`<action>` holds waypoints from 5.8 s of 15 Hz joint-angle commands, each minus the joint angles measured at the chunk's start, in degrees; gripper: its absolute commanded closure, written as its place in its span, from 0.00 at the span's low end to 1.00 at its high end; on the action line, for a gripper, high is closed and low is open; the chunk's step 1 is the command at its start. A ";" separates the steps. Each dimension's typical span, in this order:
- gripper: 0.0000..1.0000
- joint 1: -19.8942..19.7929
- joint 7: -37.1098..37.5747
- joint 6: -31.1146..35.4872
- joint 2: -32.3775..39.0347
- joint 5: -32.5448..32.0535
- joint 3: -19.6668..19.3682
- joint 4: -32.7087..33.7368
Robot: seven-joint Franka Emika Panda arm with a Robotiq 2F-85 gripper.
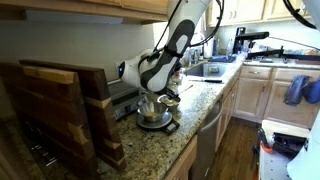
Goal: Use the spoon to get some contents from the bowl on the right and put them into the one on the left
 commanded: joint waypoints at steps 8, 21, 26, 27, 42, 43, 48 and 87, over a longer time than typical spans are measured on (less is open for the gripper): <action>0.97 -2.63 2.46 8.75 -10.38 5.07 -0.14 -9.35; 0.97 0.43 -0.21 8.96 -16.40 4.10 0.94 -12.51; 0.97 2.11 -1.60 8.91 -14.50 3.75 2.12 -10.73; 0.97 2.41 -1.96 8.94 -14.12 3.77 2.31 -10.46; 0.97 6.46 3.31 13.50 -16.02 -4.57 4.95 -14.83; 0.97 6.53 4.63 14.25 -16.31 -5.65 4.81 -15.66; 0.97 6.53 10.96 16.32 -18.33 -10.77 4.75 -19.91; 0.97 6.99 54.85 18.89 -23.29 -46.53 5.78 -32.61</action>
